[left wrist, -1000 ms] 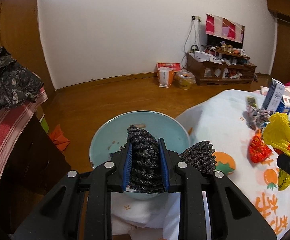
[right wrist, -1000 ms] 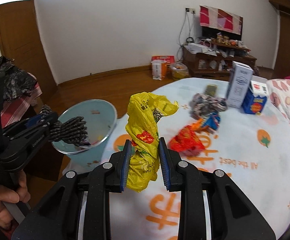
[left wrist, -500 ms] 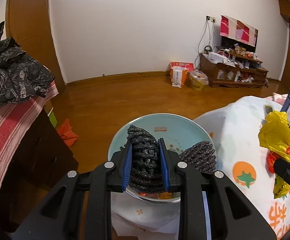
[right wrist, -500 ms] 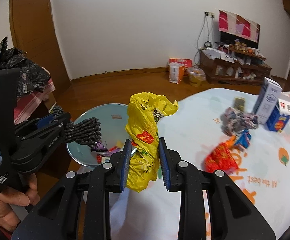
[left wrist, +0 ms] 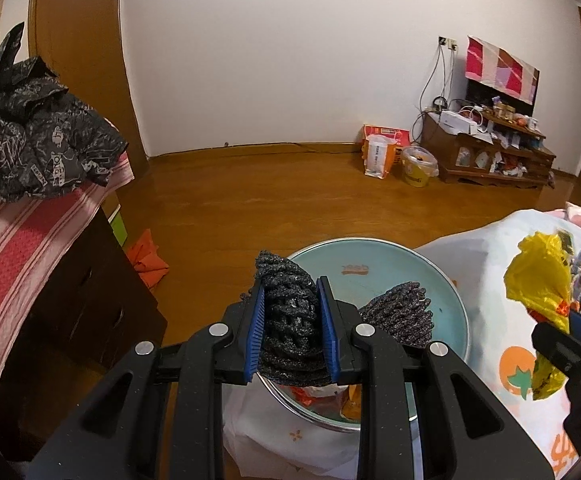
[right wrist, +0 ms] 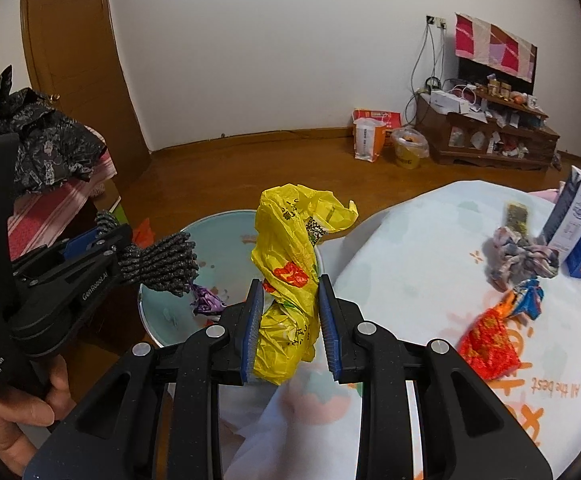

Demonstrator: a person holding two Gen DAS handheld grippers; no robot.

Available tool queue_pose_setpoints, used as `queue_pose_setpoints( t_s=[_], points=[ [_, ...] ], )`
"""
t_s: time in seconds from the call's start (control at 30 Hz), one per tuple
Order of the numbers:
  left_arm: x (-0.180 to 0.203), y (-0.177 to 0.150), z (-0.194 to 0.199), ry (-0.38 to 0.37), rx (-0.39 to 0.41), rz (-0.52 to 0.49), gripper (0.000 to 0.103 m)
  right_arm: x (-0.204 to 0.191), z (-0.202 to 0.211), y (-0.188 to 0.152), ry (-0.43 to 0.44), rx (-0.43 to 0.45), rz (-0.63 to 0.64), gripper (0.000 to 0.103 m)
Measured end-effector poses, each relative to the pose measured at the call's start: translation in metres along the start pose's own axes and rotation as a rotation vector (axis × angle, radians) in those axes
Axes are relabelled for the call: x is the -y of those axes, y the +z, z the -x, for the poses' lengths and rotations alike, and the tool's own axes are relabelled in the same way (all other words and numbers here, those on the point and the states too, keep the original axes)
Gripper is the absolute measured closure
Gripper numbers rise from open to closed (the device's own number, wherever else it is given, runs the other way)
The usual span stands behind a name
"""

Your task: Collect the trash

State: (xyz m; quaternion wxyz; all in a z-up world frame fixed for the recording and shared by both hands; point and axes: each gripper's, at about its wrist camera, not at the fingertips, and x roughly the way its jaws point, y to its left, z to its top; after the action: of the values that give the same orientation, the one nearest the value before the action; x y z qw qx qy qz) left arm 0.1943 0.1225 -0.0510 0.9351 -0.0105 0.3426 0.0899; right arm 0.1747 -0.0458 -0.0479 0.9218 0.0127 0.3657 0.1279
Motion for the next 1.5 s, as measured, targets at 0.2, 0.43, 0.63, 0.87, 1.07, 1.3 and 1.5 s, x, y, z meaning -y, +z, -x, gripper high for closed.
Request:
queue_pose_setpoints(
  t_s=[0.2, 0.43, 0.63, 0.87, 1.07, 1.3, 1.5],
  points=[
    [-0.005, -0.001, -0.011, 0.009, -0.015, 0.018, 0.078, -0.004, -0.017, 0.001, 0.020, -0.029, 0.000, 0.075],
    [-0.005, -0.006, -0.027, 0.050, -0.044, 0.015, 0.078, -0.011, -0.047, 0.002, 0.017, -0.082, -0.004, 0.075],
    [-0.002, -0.008, -0.041, 0.073, -0.063, -0.007, 0.078, -0.020, -0.070, 0.003, 0.017, -0.115, 0.014, 0.075],
    [-0.006, -0.012, -0.054, 0.090, -0.089, -0.004, 0.078, -0.023, -0.098, 0.002, 0.032, -0.171, 0.008, 0.075],
    [-0.009, -0.014, -0.065, 0.113, -0.112, -0.007, 0.078, -0.026, -0.111, 0.000, 0.051, -0.202, 0.011, 0.073],
    [-0.006, -0.015, -0.064, 0.123, -0.111, -0.012, 0.077, -0.029, -0.110, -0.001, 0.062, -0.199, 0.030, 0.059],
    [-0.005, -0.015, -0.067, 0.130, -0.121, -0.020, 0.076, -0.024, -0.101, 0.003, 0.047, -0.175, 0.028, 0.059]
  ],
)
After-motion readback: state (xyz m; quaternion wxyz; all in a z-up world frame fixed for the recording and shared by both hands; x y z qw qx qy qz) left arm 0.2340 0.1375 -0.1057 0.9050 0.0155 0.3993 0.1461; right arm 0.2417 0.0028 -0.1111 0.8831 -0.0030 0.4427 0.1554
